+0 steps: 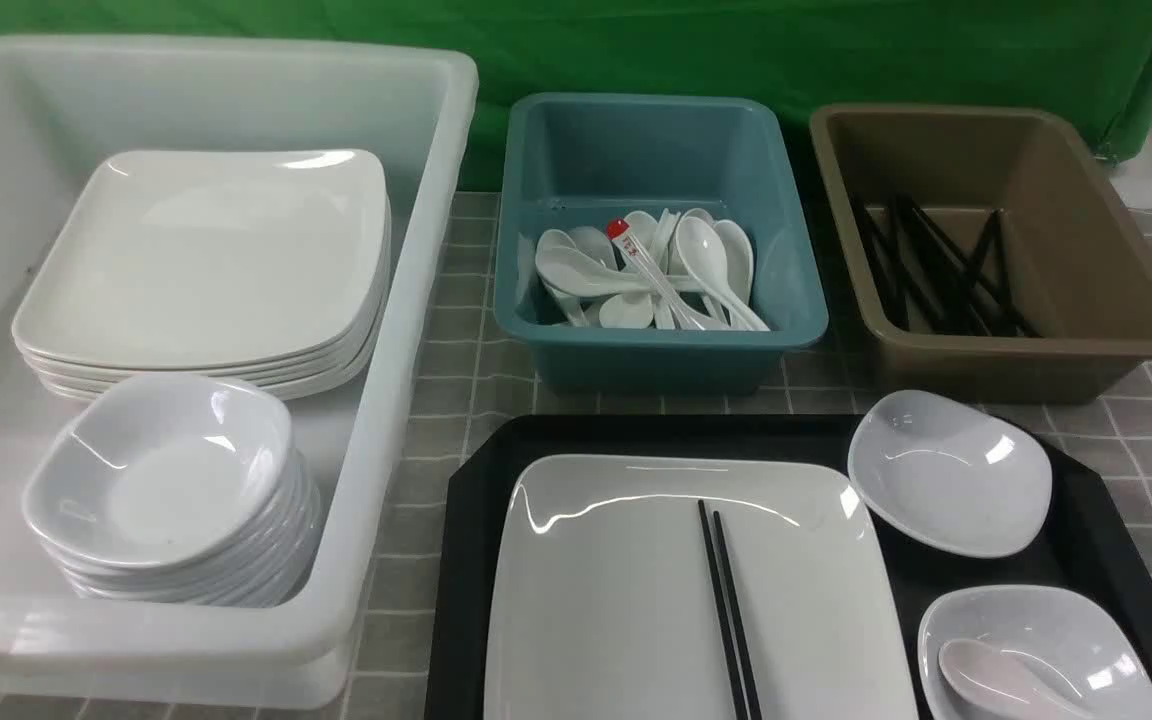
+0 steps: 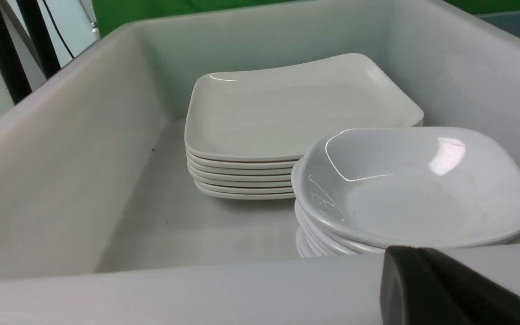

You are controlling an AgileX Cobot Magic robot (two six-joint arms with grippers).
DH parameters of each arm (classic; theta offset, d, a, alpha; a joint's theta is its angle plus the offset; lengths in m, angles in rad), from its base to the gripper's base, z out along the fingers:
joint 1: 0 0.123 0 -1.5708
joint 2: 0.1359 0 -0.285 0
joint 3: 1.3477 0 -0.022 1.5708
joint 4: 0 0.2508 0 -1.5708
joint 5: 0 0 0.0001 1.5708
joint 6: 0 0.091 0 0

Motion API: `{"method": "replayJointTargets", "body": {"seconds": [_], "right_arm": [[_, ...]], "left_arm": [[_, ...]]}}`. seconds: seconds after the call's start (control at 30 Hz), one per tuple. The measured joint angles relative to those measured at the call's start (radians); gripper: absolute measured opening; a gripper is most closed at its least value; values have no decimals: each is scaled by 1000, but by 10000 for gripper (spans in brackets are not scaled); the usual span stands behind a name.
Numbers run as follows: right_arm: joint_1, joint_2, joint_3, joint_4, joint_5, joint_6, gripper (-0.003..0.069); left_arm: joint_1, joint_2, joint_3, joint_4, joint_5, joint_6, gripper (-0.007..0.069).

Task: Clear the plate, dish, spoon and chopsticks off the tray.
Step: Use the right arm to grab a soup spoon from the plate

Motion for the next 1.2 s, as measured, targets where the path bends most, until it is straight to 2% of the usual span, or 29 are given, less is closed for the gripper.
{"method": "replayJointTargets", "body": {"seconds": [0.43, 0.6, 0.7, 0.73, 0.8, 0.9, 1.1, 1.2], "right_arm": [[0, 0, 0, 0, 0, 0, 238], [0, 0, 0, 0, 0, 0, 238], [0, 0, 0, 0, 0, 0, 238], [0, 0, 0, 0, 0, 0, 238], [0, 0, 0, 0, 0, 0, 238], [0, 0, 0, 0, 0, 0, 238], [0, 0, 0, 0, 0, 1, 238], [0, 0, 0, 0, -19, 1, 238]], "left_arm": [[0, 0, 0, 0, 0, 4, 4], [0, 0, 0, 43, -20, -9, 4], [0, 0, 0, -68, -109, -88, 4], [0, 0, 0, -181, -187, -162, 4], [0, 0, 0, -308, -276, -248, 4], [0, 0, 0, -376, -378, -310, 4], [0, 0, 0, -252, -472, -332, 4], [0, 0, 0, -226, -534, -381, 4]]}}
